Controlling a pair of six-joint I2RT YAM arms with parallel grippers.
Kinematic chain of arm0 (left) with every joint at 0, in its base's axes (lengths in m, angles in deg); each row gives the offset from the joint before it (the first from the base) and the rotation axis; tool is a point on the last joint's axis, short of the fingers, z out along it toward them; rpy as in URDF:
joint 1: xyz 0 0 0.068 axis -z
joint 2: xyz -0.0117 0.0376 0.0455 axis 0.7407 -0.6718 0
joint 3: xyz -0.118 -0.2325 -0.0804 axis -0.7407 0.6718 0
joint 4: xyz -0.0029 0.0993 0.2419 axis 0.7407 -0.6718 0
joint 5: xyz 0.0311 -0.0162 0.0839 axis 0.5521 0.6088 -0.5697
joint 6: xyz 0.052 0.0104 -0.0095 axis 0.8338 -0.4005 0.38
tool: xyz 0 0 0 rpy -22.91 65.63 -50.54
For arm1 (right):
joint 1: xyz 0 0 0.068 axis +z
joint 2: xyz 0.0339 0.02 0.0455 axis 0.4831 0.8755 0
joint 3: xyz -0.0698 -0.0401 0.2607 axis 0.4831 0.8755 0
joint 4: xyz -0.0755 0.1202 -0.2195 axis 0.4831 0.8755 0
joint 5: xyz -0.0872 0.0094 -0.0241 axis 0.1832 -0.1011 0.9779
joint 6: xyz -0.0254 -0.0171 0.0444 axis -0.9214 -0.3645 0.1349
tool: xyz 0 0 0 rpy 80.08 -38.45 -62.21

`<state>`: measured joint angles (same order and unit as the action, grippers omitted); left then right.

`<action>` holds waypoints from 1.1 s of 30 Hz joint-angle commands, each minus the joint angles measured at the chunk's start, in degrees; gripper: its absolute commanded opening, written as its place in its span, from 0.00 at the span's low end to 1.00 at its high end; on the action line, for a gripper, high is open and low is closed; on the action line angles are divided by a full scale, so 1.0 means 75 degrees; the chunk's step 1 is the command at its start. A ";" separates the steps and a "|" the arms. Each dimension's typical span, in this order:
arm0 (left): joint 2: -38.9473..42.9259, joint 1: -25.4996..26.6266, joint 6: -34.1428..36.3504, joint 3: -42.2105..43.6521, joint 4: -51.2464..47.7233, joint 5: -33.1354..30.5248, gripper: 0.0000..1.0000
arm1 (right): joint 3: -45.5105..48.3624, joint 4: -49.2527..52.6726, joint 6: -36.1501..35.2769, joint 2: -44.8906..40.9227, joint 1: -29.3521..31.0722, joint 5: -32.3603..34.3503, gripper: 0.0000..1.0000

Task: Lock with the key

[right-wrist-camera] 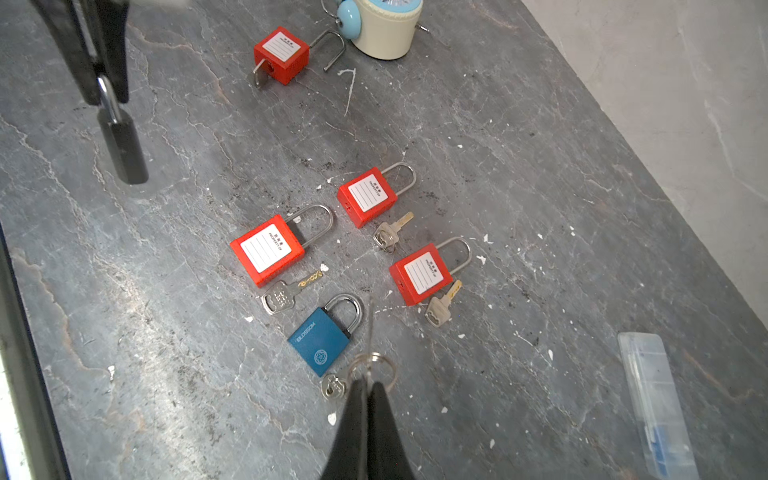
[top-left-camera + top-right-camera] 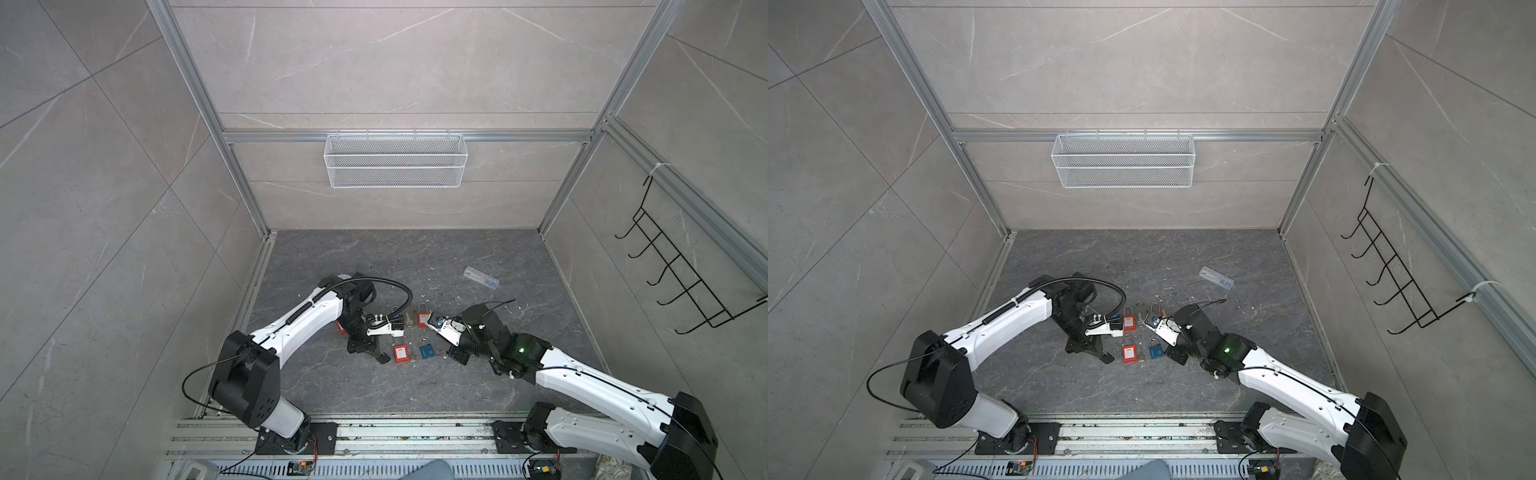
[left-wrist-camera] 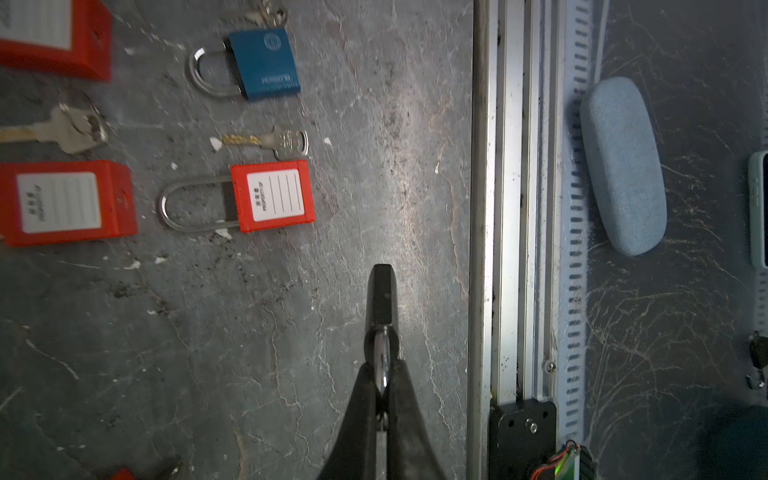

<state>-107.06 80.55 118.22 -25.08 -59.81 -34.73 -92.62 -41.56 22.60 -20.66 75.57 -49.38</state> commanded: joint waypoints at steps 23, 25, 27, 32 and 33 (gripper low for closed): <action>-0.2652 0.0259 -0.0285 -0.1080 -0.0512 -0.1716 0.00 | 0.0222 -0.0667 0.1204 -0.0149 -0.0024 -0.0252 0.00; -0.2728 0.0301 -0.0377 -0.1126 -0.0404 -0.1889 0.00 | 0.0271 -0.0822 0.1275 -0.0222 -0.0024 -0.0319 0.00; -0.2709 0.0298 -0.0442 -0.1105 -0.0245 -0.2017 0.05 | 0.0242 -0.0833 0.1343 -0.0208 -0.0024 -0.0417 0.00; -0.2481 0.0299 -0.0528 -0.1023 0.0230 -0.1974 0.29 | -0.0002 -0.0557 0.1522 0.0083 -0.0025 -0.1216 0.00; -0.2439 0.0297 -0.0539 -0.1010 0.0314 -0.1995 0.30 | -0.0049 -0.0520 0.1611 0.0136 -0.0024 -0.1303 0.00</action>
<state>-126.86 82.69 114.90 -32.38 -59.48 -48.98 -91.40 -45.89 32.22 -20.79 75.48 -54.84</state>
